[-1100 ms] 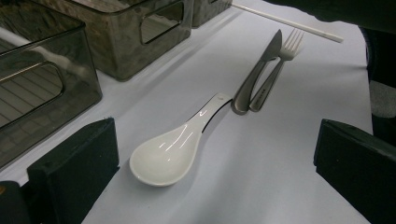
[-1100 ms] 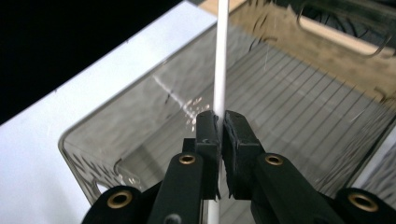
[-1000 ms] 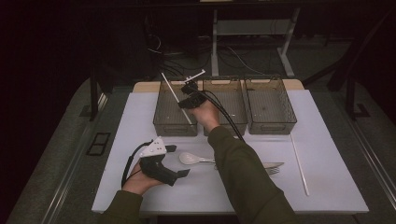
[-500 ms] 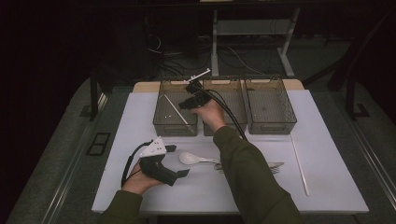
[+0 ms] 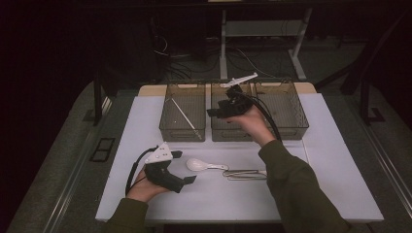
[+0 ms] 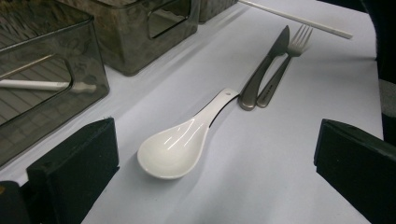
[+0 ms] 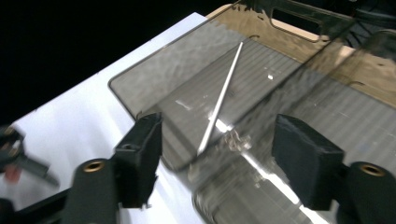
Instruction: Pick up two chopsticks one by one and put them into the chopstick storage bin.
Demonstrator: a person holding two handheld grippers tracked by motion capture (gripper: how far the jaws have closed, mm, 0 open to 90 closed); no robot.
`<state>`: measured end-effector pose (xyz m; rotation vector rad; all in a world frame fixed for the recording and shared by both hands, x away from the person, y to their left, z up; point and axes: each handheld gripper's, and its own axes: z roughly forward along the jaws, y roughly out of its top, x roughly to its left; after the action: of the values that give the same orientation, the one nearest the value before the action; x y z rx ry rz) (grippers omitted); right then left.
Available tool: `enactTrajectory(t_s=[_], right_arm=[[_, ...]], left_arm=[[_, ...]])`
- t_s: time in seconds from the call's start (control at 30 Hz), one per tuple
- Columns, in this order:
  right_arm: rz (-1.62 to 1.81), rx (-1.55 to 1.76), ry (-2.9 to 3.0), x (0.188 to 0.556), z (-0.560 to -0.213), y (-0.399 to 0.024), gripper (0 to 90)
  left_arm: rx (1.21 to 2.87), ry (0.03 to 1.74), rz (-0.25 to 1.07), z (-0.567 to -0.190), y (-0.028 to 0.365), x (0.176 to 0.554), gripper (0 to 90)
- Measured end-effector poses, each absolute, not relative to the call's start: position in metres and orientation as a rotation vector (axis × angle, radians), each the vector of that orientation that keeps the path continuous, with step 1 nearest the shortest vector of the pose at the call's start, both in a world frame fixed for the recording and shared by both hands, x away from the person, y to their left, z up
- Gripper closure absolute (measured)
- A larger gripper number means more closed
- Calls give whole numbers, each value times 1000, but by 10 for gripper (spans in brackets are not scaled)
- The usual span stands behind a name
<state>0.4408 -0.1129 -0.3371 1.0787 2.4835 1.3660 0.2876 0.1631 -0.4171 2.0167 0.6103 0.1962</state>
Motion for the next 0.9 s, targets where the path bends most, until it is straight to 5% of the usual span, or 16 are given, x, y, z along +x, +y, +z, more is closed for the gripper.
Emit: enactTrajectory(t_s=[0.47, 0.9], right_arm=[[1280, 1042, 2464, 376, -331, -198, 344], [1116, 1191, 2362, 325, -363, -283, 438]], left_arm=[[2022, 608, 201, -418, 163, 288, 0], [2032, 611, 202, -418, 162, 287, 0]])
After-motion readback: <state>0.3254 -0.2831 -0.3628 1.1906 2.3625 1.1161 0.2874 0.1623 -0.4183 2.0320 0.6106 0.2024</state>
